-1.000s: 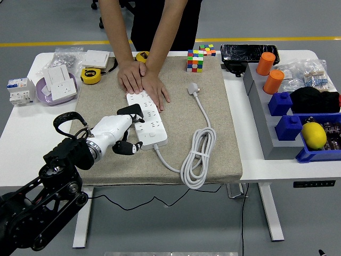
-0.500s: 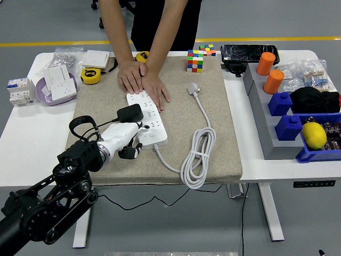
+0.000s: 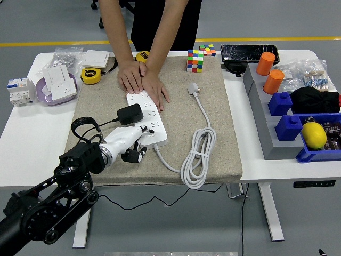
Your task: Pick up the plug,place it near the board,insert it into the board,press the button
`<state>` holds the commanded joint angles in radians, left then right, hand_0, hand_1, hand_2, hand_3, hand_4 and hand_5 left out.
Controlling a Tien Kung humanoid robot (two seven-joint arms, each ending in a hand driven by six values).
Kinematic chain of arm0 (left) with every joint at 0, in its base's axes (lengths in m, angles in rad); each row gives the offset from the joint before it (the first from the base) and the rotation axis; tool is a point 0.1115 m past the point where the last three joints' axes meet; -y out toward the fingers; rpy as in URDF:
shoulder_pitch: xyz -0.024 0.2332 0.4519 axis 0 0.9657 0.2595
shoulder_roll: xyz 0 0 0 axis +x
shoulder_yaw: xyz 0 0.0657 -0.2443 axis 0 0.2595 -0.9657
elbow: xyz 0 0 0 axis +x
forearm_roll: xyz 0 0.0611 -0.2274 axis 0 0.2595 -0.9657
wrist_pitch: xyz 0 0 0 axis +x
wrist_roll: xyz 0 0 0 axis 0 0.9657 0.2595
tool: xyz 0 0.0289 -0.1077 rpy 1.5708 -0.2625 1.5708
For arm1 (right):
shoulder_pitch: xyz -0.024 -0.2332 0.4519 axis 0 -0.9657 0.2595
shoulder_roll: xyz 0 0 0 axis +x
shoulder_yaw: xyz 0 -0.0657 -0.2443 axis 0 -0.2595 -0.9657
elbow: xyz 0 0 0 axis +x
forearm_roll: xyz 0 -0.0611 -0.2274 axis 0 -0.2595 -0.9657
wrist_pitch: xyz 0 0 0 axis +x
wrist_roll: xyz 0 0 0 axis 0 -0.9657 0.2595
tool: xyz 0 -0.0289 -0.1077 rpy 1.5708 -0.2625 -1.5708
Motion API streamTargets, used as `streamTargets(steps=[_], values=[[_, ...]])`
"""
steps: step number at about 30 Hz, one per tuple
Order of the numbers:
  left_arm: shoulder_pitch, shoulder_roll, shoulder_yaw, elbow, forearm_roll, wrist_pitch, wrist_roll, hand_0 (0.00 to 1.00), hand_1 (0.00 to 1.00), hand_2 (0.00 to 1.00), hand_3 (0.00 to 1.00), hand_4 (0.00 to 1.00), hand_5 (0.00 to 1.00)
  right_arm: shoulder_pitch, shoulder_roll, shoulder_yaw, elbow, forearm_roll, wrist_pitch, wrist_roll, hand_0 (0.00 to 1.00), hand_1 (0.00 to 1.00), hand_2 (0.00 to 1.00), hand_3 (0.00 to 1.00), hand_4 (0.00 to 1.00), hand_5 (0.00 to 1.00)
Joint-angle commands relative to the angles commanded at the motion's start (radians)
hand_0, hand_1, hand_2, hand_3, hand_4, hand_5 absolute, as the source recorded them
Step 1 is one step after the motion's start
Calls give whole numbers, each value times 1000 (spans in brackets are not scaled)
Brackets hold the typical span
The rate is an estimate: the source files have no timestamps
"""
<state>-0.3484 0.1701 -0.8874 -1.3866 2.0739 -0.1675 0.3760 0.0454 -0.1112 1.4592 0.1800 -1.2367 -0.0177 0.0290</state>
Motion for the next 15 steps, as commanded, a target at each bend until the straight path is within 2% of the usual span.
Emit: streamTargets(steps=[15], values=[[-4, 0, 6, 19, 0, -26, 11, 162, 38, 152, 802, 503, 2, 1, -1, -3, 0, 2, 0, 0, 977, 902, 835, 849, 998, 998]])
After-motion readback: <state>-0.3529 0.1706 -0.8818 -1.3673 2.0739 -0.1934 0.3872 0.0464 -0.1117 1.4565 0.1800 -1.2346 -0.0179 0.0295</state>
